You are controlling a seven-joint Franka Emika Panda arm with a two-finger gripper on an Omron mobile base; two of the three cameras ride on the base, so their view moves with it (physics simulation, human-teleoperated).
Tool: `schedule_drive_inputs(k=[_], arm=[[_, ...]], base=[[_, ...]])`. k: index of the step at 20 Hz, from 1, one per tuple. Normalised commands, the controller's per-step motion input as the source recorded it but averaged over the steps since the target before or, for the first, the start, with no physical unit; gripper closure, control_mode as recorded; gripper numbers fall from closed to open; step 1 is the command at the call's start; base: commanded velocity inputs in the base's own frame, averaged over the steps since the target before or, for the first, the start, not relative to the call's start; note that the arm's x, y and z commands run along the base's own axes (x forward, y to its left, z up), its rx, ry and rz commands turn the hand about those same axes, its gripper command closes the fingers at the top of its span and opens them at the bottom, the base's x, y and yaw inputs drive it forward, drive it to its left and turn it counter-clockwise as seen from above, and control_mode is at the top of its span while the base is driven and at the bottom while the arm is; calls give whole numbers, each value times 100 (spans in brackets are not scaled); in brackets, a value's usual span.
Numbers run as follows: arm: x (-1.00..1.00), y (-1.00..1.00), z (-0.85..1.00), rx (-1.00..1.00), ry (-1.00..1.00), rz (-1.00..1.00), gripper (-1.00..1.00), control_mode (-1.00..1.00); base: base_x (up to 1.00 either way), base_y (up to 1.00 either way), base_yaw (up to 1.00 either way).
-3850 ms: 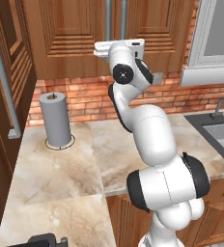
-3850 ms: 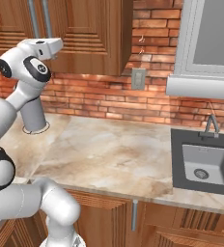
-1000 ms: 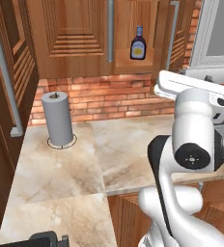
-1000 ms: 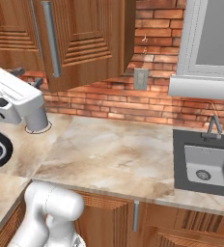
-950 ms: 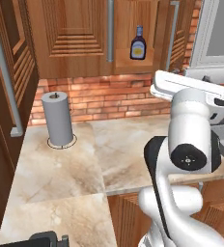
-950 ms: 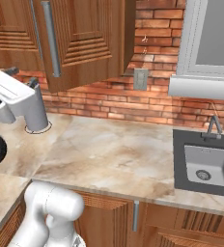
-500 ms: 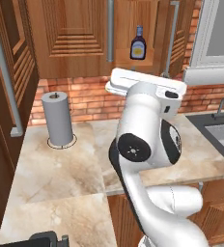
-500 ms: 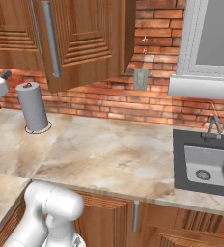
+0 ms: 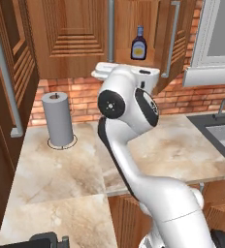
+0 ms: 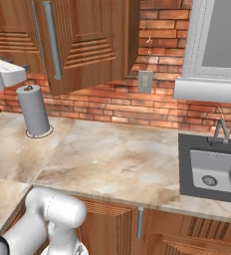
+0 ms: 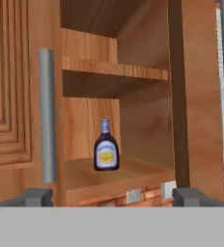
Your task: Move the mayonnaise and condiment bottle from the cabinet to the dining counter.
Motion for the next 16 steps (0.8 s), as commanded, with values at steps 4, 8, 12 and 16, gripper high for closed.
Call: schedule_drive_inputs(k=[4,8,12,16], arm=[[100,0,-28,0,17,0,-100,-100],[100,0,-27,0,16,0,-100,-100],[96,0,-20,0,14,0,-100,-100],[52,0,-2,0,1,-2,-100,-100]], base=[[0,0,0],[0,0,0],[0,0,0],[0,0,0]])
